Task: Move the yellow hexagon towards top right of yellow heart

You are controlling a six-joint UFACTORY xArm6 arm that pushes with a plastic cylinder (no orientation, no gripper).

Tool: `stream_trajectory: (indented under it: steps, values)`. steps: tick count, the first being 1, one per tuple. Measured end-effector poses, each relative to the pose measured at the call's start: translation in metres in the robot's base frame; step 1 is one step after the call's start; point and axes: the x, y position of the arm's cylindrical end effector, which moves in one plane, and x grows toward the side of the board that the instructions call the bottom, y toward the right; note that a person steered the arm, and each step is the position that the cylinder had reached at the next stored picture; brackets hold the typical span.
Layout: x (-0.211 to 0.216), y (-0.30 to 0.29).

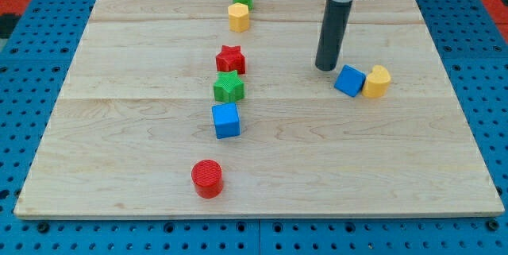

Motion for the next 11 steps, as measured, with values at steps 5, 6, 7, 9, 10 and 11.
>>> stream_trajectory:
  steps: [5, 6, 7, 9, 10, 11]
  values:
    - [-0.079, -0.216]
    - [-0.114, -0.172]
    - [-0.088, -0.090]
    - [-0.096, -0.006]
    - [-0.080, 0.072]
    - [-0.076, 0.090]
